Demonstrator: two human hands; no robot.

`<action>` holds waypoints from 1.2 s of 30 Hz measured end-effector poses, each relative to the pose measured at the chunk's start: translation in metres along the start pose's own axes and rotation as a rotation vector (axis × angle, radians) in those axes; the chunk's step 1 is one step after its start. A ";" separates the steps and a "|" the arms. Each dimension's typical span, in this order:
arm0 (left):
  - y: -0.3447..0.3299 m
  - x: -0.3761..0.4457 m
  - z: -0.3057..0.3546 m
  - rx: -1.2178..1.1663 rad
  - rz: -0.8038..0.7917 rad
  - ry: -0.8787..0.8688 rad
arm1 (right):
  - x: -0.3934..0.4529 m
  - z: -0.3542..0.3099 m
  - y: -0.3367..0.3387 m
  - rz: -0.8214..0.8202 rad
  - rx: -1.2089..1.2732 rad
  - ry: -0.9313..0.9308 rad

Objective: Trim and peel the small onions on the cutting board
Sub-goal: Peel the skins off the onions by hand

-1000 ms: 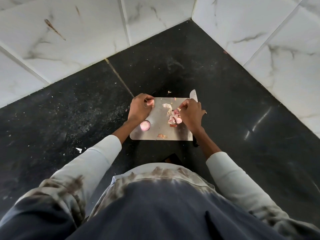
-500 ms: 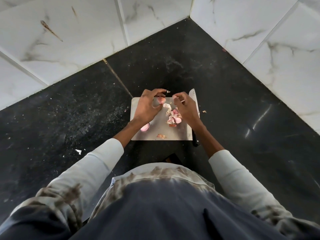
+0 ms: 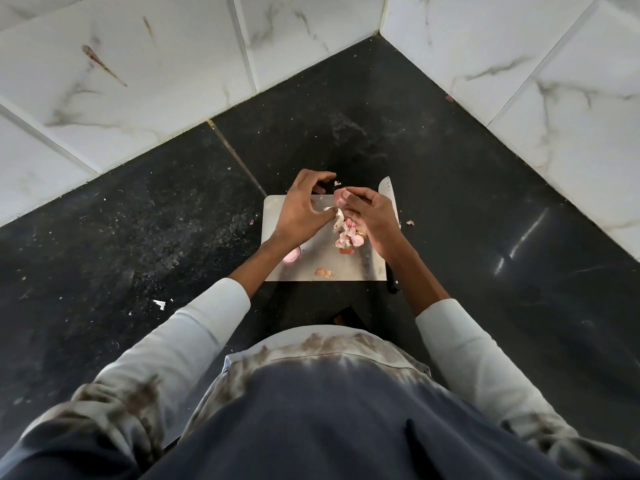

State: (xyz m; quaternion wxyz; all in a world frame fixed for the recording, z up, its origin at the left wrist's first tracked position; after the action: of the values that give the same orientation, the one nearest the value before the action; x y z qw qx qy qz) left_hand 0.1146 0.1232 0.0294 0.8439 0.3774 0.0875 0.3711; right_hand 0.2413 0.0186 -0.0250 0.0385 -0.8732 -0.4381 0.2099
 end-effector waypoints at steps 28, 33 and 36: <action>-0.003 -0.022 -0.020 -0.170 0.108 0.243 | -0.008 -0.006 -0.009 0.058 -0.058 0.064; -0.003 -0.018 -0.022 -0.296 0.052 0.275 | -0.005 -0.011 -0.011 0.044 -0.076 0.103; -0.003 -0.016 -0.024 -0.379 0.021 0.315 | -0.004 -0.015 -0.012 0.046 -0.136 0.126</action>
State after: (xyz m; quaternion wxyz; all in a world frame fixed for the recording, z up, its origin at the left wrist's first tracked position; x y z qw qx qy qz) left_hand 0.0948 0.1238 0.0082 0.8716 0.1509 0.1429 0.4440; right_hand 0.2362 0.0244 -0.0074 0.0017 -0.8951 -0.4279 0.1251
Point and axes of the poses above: each hand's wrist, its own x-axis towards the middle knuckle, its own y-axis out of the back of the hand, z = x × y, the point moved 10 cm from there along x, towards the middle knuckle, and after that the axes turned 10 degrees about x, right-handed, at the moved point
